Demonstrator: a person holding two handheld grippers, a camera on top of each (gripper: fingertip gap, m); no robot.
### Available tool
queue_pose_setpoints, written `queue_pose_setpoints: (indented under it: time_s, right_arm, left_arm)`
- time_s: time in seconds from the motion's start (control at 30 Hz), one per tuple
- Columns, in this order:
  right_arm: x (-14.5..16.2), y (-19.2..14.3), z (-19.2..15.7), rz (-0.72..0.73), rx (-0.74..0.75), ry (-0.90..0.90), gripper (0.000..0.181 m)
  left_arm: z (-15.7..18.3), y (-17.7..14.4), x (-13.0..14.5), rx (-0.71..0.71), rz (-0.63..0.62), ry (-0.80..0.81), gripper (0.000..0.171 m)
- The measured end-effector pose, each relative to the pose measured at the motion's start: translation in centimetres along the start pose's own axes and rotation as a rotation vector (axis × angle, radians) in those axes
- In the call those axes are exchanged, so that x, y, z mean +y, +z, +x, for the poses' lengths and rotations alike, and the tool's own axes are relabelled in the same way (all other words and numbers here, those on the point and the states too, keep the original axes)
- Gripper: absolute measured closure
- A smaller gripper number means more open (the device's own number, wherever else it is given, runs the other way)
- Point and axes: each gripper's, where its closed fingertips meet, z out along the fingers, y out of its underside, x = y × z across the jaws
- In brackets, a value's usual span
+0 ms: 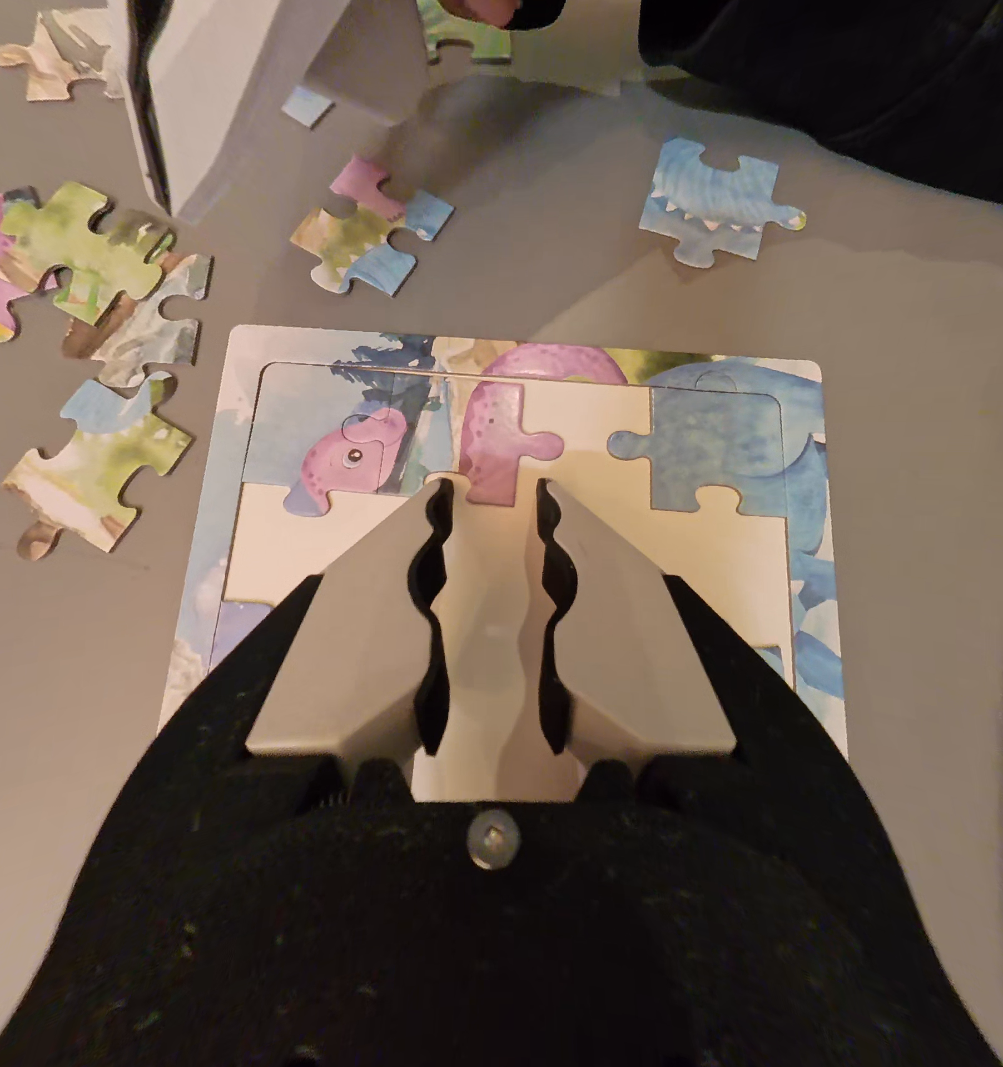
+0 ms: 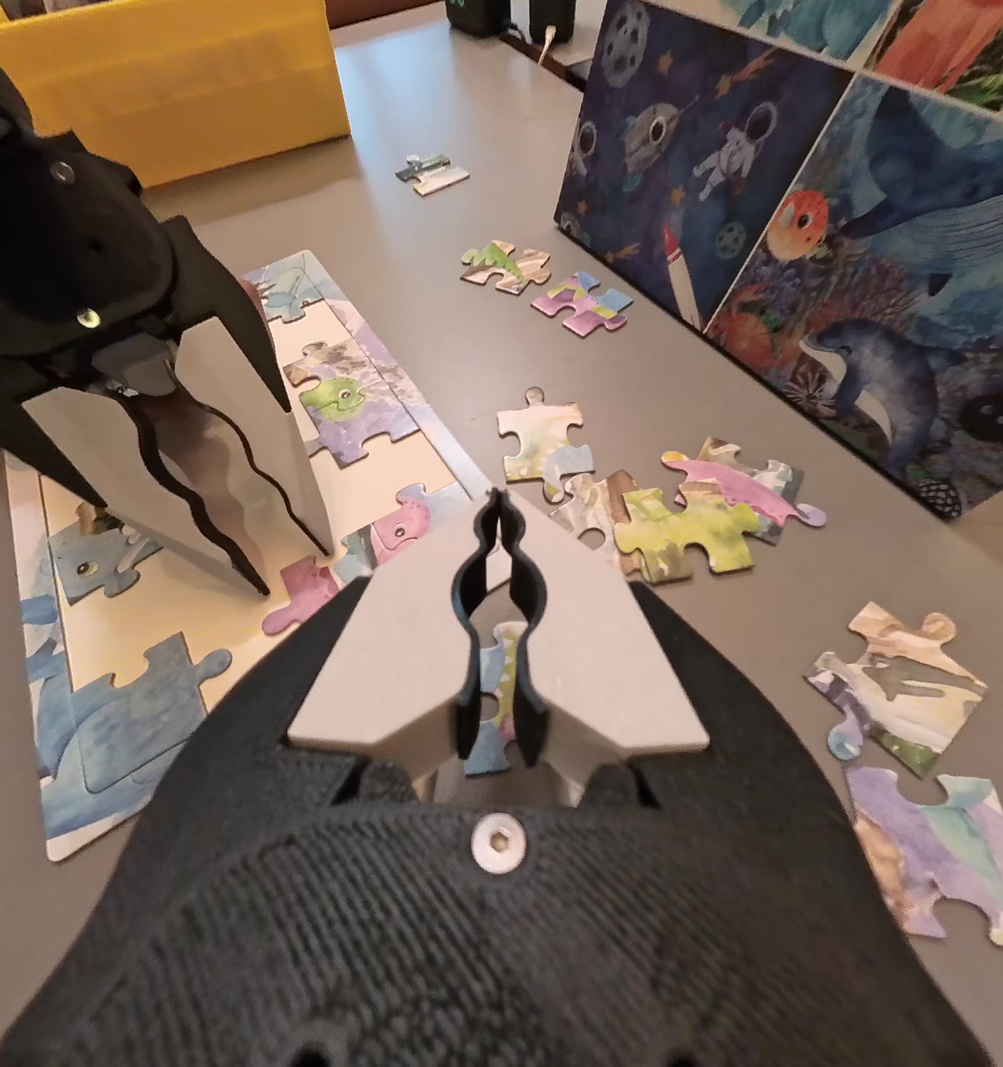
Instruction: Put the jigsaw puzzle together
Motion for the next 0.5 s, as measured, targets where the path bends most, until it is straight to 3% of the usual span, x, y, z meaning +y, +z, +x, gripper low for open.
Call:
queue_pose_setpoints:
  time_s: [0.27,0.33,0.5]
  right_arm:
    - [-1.6,-1.4,1.0,0.116,0.044,0.000,0.181]
    - [-1.8,-1.7,1.1,0.134,0.037,0.012,0.181]
    - [-1.9,-1.9,-1.0,0.151,-0.064,-0.061,0.181]
  left_arm:
    - [-1.0,-1.1,-1.0,-0.024,0.087,-0.020,0.146]
    - [-2.7,-2.0,-1.5,-0.092,0.153,-0.049,0.135]
    - [-7.2,-5.8,-1.7,-0.228,0.286,-0.133,0.132]
